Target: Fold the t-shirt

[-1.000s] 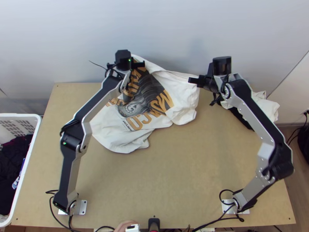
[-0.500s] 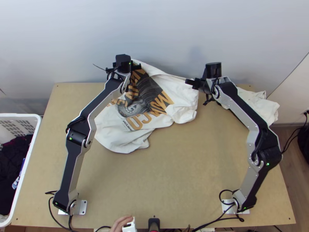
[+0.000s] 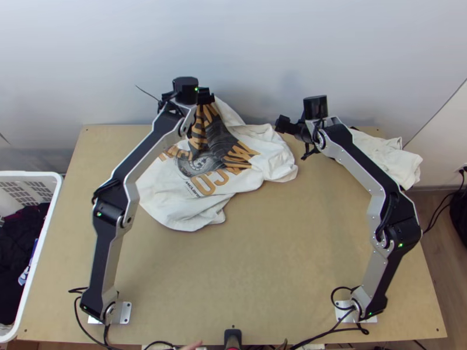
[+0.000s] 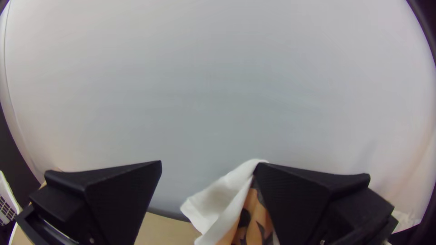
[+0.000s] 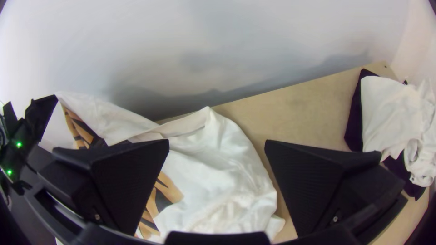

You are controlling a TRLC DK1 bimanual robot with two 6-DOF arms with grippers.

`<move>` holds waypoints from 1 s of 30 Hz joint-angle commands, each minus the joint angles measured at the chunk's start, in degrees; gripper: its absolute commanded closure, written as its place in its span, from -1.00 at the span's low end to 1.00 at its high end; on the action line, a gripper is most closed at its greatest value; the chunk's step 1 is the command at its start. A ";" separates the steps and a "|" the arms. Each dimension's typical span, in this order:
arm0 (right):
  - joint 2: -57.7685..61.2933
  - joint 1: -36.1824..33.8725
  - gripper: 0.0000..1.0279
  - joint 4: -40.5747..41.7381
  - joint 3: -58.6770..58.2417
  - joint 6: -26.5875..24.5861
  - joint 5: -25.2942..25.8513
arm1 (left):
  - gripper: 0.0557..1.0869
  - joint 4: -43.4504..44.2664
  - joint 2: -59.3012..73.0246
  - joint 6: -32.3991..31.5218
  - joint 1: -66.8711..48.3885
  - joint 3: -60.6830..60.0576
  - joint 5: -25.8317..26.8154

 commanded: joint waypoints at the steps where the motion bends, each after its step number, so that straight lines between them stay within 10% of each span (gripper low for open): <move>1: -0.80 0.53 -0.92 -4.14 2.64 2.08 0.16 | -0.92 -10.95 -8.92 -5.35 -1.36 -0.42 5.52; 18: -13.28 -1.94 -0.92 -7.57 -7.99 -0.47 0.16 | -0.90 -35.64 -19.64 -9.57 -3.56 -4.29 20.20; 30: -15.83 -3.08 -0.92 -7.57 -12.91 -0.47 0.16 | -0.88 -41.27 -34.93 -6.49 -17.62 -35.31 20.46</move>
